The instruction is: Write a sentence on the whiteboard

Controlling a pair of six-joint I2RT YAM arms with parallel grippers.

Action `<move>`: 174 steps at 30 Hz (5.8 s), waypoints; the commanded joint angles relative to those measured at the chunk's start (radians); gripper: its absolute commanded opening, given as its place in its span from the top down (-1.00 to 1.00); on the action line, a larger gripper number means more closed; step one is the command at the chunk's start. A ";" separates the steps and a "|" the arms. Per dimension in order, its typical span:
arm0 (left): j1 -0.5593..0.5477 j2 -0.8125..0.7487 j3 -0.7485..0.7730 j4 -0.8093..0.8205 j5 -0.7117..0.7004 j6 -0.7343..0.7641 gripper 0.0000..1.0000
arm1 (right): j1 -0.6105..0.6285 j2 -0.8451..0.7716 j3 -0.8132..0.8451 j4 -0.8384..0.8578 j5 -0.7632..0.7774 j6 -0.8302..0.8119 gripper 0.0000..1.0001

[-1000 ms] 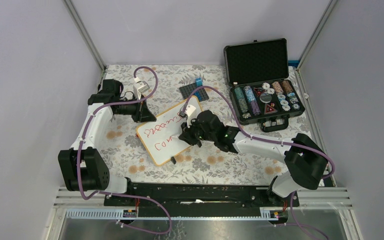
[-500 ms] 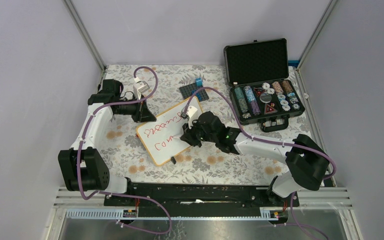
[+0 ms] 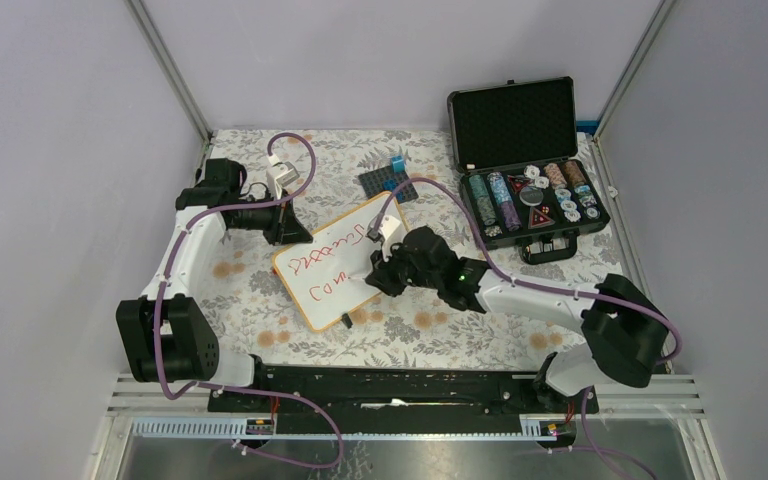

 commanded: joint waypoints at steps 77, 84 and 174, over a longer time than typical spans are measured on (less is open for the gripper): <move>-0.014 -0.030 -0.015 0.007 -0.009 0.025 1.00 | -0.025 -0.001 0.075 0.005 0.080 -0.032 1.00; -0.014 -0.022 -0.011 0.006 -0.008 0.024 1.00 | -0.025 0.008 0.078 0.010 0.049 -0.030 1.00; -0.015 -0.021 -0.023 0.005 -0.009 0.022 1.00 | 0.081 -0.076 -0.071 0.056 -0.007 0.009 1.00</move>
